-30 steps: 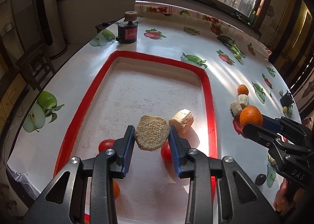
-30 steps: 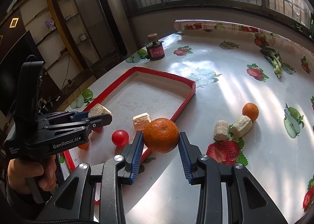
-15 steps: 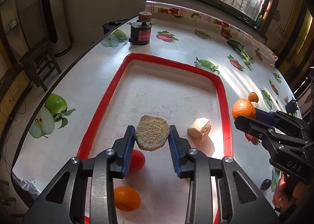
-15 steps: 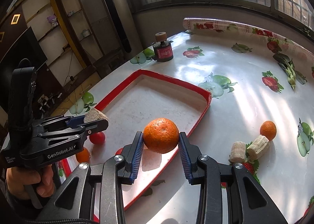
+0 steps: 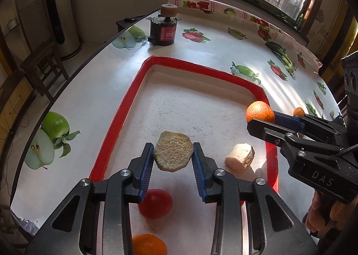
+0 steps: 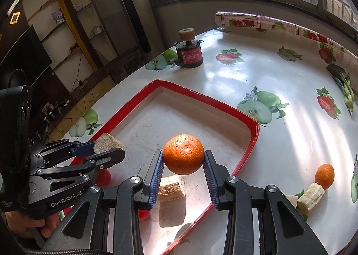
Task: Organize fruits
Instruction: 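Carry the beige disc and orange in both tools over the tray, then open the left tool to release the disc while the right tool releases the orange, then withdraw both open tools from the tray, then move the left tool to a beige block while the right tool approaches a green lime, then grasp the beige block with the left tool while the right tool grasps the lime, then carry the beige block and green lime in both tools over the tray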
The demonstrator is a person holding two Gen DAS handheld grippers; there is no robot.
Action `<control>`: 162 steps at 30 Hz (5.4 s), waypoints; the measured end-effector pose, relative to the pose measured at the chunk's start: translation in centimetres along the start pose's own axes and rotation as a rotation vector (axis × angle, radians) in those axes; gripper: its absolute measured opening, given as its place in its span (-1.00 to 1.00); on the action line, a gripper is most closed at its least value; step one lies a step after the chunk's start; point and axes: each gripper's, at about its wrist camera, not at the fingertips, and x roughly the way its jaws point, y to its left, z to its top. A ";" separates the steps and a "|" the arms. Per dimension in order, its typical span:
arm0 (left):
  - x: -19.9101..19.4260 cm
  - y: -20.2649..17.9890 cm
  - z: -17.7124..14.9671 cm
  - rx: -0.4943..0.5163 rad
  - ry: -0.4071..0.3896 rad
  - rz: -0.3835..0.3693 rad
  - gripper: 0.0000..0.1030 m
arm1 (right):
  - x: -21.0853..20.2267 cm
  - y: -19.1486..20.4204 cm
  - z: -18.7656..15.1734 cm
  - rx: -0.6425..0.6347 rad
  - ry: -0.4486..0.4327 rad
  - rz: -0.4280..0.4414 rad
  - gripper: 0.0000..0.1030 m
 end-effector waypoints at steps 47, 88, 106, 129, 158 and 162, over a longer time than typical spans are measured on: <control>-2.5 -1.6 -1.1 -0.009 -0.006 0.027 -0.22 | -5.5 -1.7 -2.2 0.007 -0.047 -0.036 0.11; -5.0 -15.6 -5.2 0.200 -0.004 -0.126 -0.03 | -19.6 -14.5 -17.4 0.259 -0.100 -0.265 0.16; -0.3 -20.2 -3.2 0.236 0.072 -0.183 -0.03 | -22.1 -25.4 -21.9 0.478 -0.117 -0.411 0.16; 5.8 -21.2 -0.2 0.266 0.075 -0.165 -0.48 | -19.2 -37.2 -18.0 0.592 -0.154 -0.616 0.03; -2.2 -14.4 -2.5 0.174 -0.031 -0.181 -0.48 | -17.1 -18.2 -15.0 0.346 -0.173 -0.263 -0.51; -3.1 -12.5 -2.3 0.158 -0.054 -0.145 -0.48 | -16.1 -15.5 -13.7 0.307 -0.173 -0.215 -0.51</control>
